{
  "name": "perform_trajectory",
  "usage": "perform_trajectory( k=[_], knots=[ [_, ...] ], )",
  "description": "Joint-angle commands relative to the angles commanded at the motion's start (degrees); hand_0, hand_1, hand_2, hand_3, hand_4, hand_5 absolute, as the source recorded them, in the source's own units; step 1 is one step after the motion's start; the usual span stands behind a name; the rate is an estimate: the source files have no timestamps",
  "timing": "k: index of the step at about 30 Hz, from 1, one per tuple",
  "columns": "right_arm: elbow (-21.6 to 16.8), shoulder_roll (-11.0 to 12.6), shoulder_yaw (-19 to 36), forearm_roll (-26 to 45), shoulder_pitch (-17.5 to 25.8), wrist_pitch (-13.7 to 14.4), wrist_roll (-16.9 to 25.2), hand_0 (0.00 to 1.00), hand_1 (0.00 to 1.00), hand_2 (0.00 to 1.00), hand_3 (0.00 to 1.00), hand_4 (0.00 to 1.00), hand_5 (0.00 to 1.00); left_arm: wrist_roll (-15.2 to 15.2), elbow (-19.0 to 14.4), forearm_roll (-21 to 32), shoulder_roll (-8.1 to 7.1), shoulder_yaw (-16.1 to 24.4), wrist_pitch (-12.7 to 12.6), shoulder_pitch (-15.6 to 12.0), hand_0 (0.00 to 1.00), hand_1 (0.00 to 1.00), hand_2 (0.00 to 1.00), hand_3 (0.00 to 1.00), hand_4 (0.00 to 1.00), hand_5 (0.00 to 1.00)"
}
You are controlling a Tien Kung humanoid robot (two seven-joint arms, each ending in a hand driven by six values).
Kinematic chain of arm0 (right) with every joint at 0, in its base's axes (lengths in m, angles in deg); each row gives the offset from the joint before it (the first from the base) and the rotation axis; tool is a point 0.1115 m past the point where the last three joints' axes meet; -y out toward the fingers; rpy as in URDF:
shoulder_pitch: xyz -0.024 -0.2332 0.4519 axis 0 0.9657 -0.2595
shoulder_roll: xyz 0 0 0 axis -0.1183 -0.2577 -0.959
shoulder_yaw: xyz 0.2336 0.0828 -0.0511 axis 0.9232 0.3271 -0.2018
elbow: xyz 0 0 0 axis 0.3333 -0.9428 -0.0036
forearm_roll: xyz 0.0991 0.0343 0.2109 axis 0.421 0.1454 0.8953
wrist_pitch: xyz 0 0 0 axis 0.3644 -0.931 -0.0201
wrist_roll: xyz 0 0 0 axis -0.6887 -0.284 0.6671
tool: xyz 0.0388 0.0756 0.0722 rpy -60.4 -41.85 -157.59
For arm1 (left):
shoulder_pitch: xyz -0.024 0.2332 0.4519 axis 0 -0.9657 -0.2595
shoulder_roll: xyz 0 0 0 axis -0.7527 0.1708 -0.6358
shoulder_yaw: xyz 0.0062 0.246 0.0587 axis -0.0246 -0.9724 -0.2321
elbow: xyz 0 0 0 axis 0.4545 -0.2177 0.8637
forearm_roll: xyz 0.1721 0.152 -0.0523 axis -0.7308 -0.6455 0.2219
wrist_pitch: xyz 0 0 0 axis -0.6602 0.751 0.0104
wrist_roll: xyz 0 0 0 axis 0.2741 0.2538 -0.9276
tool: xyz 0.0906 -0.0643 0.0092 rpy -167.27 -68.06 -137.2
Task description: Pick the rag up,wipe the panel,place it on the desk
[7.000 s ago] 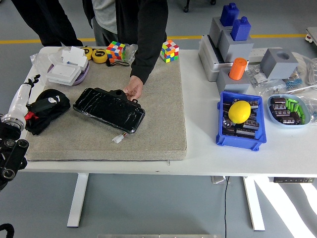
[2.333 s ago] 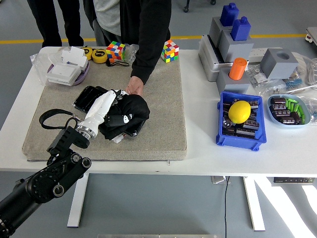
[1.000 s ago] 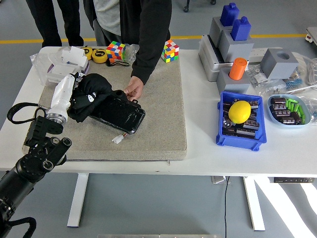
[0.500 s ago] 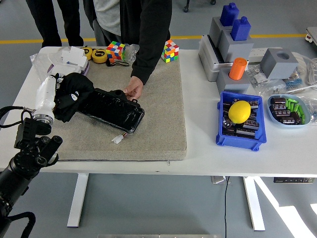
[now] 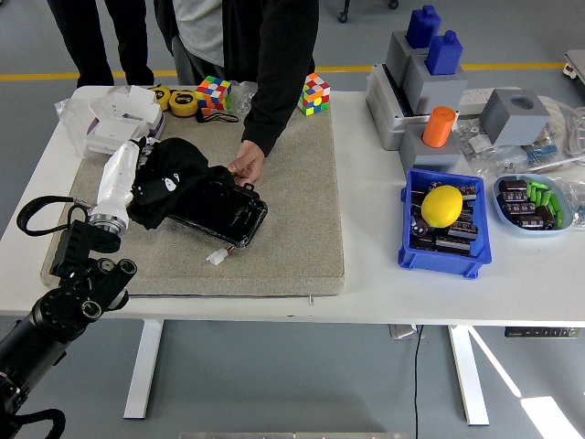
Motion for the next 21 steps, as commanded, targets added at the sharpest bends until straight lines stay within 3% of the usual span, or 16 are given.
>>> perform_trajectory(
  k=[11,21],
  knots=[
    [0.0,-0.1,0.2,-0.2,0.2,0.1,0.1,0.538,0.563,0.493,0.523,0.900,0.365,-0.8,-10.9,3.7,-2.47,-11.0,0.1,-2.4,0.233,0.224,0.274,0.552,0.669,0.002],
    [-0.2,0.0,-0.3,0.3,-0.1,0.0,0.1,0.536,0.562,0.493,0.523,0.899,0.365,-2.2,-14.2,4.3,-2.27,-17.8,0.6,-2.7,0.232,0.224,0.273,0.552,0.670,0.002]
  ],
)
